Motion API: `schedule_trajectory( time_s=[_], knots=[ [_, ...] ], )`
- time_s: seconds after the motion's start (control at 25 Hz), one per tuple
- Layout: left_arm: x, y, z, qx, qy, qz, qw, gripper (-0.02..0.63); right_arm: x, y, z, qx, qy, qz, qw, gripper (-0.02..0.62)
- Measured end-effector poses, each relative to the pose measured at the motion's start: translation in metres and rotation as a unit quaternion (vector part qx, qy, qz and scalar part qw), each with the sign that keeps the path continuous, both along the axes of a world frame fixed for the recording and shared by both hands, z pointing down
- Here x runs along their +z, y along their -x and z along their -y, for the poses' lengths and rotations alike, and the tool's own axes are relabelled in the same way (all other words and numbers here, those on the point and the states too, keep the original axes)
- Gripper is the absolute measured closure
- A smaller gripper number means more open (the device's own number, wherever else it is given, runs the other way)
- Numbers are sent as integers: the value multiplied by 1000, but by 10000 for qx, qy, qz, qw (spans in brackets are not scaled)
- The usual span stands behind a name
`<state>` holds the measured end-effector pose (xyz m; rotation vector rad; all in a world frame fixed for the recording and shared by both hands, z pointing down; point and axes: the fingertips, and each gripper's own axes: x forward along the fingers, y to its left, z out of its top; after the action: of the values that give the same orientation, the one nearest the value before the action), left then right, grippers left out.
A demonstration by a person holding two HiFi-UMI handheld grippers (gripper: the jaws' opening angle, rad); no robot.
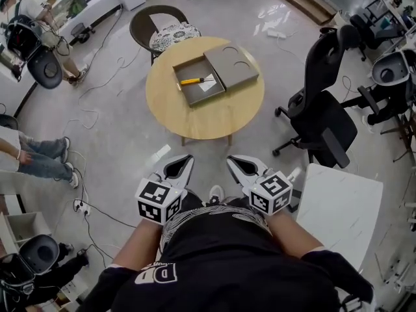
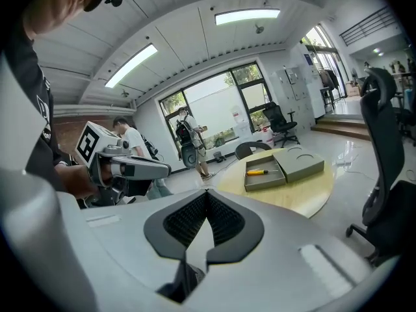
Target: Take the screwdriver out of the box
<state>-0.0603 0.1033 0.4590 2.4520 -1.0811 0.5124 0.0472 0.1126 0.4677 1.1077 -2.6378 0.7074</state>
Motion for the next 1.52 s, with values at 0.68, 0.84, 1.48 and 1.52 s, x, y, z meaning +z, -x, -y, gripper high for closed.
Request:
schedule_trajectory(
  time_s=[0.68, 0.84, 1.48, 1.52],
  knots=[
    [11, -16, 48, 206, 162, 74, 9996, 548, 15, -13, 43, 193, 163, 50, 9997, 594],
    [6, -8, 69, 184, 104, 3, 9998, 548, 9, -5, 62, 163, 118, -19, 9998, 595],
    [-6, 34, 197, 416, 20, -203, 9989, 548, -8, 40, 185, 333, 82, -289, 9990, 594],
    [-5, 38, 204, 469, 8, -207, 9987, 548, -7, 42, 192, 386, 78, -303, 9988, 594]
  ],
)
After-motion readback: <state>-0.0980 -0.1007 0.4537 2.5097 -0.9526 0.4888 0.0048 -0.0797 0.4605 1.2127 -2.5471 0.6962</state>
